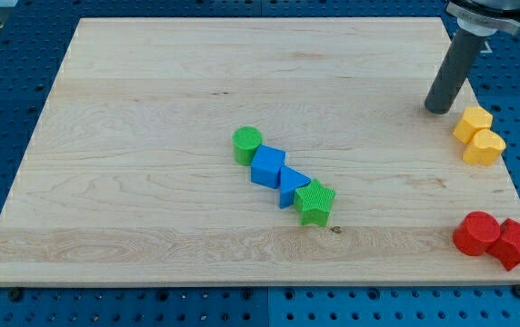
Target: Move your arm to the top right of the board
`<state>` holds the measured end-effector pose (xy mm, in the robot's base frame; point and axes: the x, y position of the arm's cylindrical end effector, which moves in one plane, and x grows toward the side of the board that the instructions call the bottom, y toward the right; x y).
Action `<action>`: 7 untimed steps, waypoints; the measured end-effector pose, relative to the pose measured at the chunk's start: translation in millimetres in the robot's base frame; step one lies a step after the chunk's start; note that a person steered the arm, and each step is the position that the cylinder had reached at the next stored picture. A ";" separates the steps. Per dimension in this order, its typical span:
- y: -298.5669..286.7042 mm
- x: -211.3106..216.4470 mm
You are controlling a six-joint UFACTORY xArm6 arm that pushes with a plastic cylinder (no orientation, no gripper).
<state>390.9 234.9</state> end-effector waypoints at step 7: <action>0.0 -27.1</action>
<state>363.9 234.9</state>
